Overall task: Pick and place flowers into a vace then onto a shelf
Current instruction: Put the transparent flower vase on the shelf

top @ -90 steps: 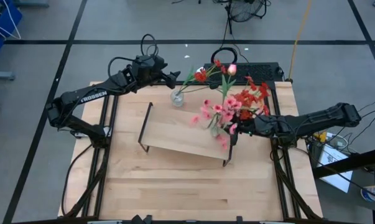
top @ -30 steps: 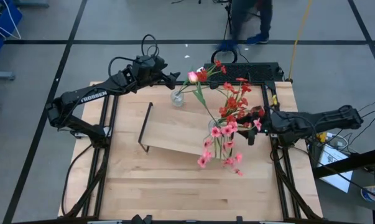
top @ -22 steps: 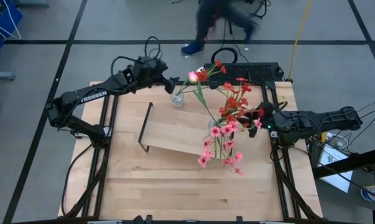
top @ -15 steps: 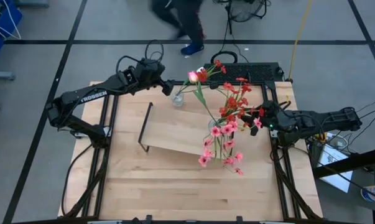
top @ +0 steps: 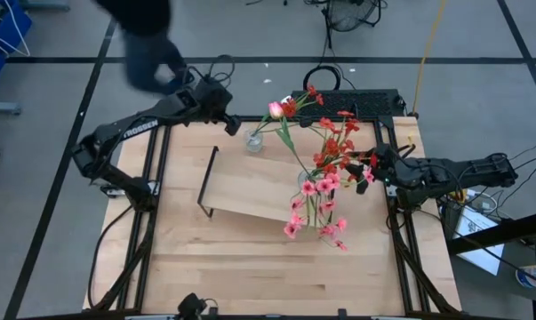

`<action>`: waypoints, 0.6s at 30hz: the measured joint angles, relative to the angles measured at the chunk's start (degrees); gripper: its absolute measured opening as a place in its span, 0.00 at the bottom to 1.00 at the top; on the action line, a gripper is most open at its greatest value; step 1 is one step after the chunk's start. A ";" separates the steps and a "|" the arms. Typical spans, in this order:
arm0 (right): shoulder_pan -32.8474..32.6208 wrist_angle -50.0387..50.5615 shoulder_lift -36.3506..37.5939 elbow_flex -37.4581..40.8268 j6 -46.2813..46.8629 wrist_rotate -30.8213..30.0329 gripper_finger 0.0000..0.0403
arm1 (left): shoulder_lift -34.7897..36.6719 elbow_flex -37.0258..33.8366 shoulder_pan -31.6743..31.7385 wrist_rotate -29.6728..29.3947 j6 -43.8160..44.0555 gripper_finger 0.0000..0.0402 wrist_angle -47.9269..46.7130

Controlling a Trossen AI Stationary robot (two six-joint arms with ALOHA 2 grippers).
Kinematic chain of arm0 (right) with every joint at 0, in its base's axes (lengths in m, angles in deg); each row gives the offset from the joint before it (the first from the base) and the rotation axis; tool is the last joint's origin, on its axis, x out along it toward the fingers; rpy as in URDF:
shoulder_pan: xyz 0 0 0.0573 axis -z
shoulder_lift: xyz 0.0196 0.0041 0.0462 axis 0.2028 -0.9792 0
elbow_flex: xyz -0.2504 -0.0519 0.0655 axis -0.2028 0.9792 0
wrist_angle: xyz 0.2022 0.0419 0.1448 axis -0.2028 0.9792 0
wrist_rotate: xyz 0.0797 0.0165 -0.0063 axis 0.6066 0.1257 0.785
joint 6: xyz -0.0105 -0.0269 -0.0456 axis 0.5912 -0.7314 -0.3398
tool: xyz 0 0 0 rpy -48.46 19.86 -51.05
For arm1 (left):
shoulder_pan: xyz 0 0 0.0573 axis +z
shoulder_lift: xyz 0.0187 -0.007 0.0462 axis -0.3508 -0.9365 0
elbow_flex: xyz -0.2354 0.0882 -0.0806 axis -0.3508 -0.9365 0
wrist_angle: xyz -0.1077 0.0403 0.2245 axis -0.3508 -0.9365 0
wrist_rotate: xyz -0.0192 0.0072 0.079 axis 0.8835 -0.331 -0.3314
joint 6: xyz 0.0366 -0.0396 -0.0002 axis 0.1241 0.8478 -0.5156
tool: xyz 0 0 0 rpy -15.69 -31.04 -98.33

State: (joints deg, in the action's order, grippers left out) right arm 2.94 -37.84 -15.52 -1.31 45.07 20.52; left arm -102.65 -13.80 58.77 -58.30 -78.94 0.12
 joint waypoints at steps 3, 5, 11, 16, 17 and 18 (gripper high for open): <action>1.38 0.00 0.00 0.00 -0.37 -0.10 0.54 | -1.75 0.00 1.27 3.17 -5.81 0.99 -0.80; 2.71 0.02 0.00 0.00 -0.63 -0.16 0.54 | -2.42 0.00 2.37 1.38 -8.54 0.99 -0.21; 7.51 0.05 0.00 0.00 2.07 -0.18 0.54 | -3.32 0.00 8.97 7.23 -9.46 0.99 1.53; 11.96 0.31 -0.09 0.00 2.90 -0.10 0.54 | -4.67 -0.02 9.78 12.14 -12.84 0.99 -1.32; 12.76 0.34 -0.09 0.00 3.47 -0.10 0.54 | -5.12 -0.04 9.79 12.16 -13.86 0.99 -1.24; 13.59 0.41 -0.09 0.00 3.71 -0.10 0.54 | -5.52 -0.04 9.81 12.65 -14.69 0.99 -0.85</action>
State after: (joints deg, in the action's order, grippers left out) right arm 16.52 -37.43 -15.61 -1.31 48.77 20.42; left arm -108.17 -13.85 68.59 -45.65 -93.63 -0.74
